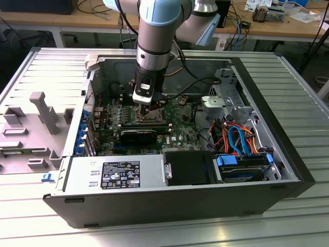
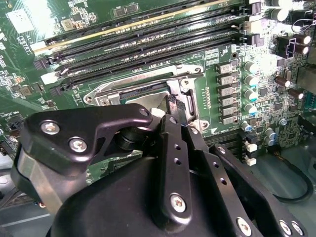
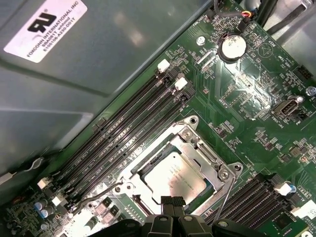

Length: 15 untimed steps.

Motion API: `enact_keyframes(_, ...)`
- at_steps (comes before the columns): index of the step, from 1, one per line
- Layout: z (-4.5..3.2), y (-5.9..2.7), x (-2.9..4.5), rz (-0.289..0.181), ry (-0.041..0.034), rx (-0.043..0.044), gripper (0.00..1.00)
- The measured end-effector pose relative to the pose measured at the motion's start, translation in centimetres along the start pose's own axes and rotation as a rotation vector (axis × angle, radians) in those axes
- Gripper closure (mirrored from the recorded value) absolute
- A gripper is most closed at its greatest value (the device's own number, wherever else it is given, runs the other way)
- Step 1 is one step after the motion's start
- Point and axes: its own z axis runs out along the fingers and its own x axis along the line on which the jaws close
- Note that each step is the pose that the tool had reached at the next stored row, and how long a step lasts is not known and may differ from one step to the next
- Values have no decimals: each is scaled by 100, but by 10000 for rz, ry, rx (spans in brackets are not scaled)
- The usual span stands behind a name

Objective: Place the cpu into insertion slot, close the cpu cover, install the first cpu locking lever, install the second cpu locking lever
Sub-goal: 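Install the first cpu locking lever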

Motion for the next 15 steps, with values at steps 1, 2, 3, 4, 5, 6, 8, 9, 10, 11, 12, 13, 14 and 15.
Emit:
enact_keyframes(1, 0, 0, 0, -94, -5, 8, 89)
enact_keyframes(2, 0, 0, 0, -121, -6, 11, 89)
enact_keyframes(3, 0, 0, 0, -134, -7, 12, 89)
enact_keyframes(4, 0, 0, 0, -150, -8, 14, 89)
enact_keyframes(5, 0, 0, 0, -176, -9, 17, 89)
enact_keyframes(6, 0, 0, 0, -198, -11, 18, 89)
enact_keyframes(8, 0, 0, 0, -237, -13, 22, 89)
enact_keyframes(9, 0, 0, 0, -251, -13, 24, 89)
enact_keyframes(10, 0, 0, 0, -268, -15, 25, 89)
enact_keyframes(11, 0, 0, 0, -283, -15, 26, 89)
enact_keyframes(12, 0, 0, 0, -299, -16, 28, 89)
enact_keyframes(13, 0, 0, 0, -318, -17, 29, 89)
enact_keyframes(14, 0, 0, 0, -331, -18, 31, 89)
enact_keyframes(15, 0, 0, 0, -348, -19, 32, 89)
